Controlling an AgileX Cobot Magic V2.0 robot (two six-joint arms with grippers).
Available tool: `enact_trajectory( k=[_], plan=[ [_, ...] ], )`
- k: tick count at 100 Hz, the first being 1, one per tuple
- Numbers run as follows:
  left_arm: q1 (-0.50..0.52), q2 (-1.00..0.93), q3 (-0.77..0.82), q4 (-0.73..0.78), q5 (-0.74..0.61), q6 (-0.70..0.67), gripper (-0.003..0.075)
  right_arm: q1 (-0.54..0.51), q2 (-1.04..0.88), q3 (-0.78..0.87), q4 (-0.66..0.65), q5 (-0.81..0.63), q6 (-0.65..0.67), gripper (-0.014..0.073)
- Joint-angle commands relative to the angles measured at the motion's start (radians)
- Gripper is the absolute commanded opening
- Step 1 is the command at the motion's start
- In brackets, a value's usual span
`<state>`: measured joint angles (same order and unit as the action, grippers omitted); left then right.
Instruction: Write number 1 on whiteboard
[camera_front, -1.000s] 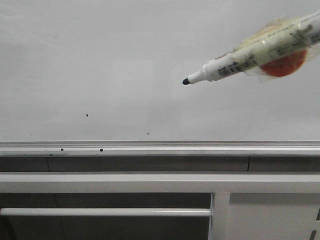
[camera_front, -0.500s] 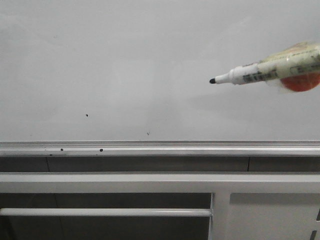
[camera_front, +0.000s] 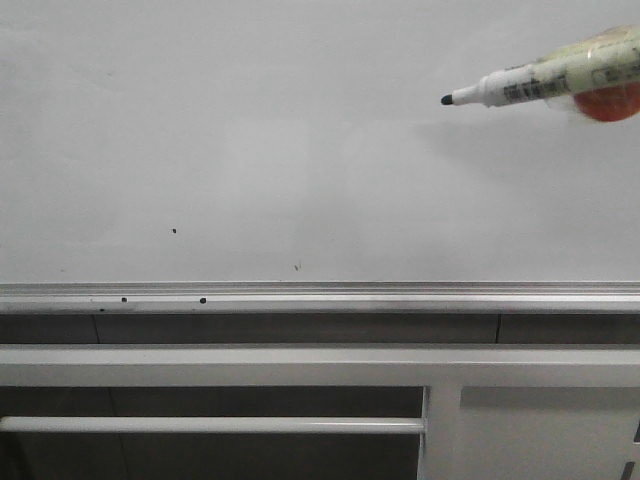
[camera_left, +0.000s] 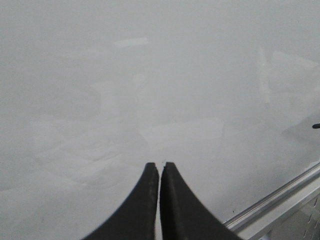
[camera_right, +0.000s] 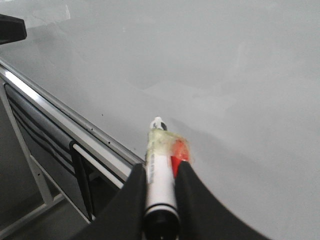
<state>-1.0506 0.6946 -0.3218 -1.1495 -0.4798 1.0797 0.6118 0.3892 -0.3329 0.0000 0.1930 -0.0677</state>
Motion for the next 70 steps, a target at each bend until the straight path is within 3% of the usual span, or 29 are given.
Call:
enact_trajectory(
  k=[1, 70],
  plan=[
    [0.001, 0.000, -0.026, 0.025, -0.041, -0.010, -0.0020, -0.008, 0.024, -0.035, -0.016, -0.094, 0.000, -0.0042],
    [0.001, 0.000, -0.026, 0.025, -0.057, -0.010, -0.0020, -0.008, 0.119, -0.113, -0.084, -0.151, 0.000, -0.0042]
  ],
)
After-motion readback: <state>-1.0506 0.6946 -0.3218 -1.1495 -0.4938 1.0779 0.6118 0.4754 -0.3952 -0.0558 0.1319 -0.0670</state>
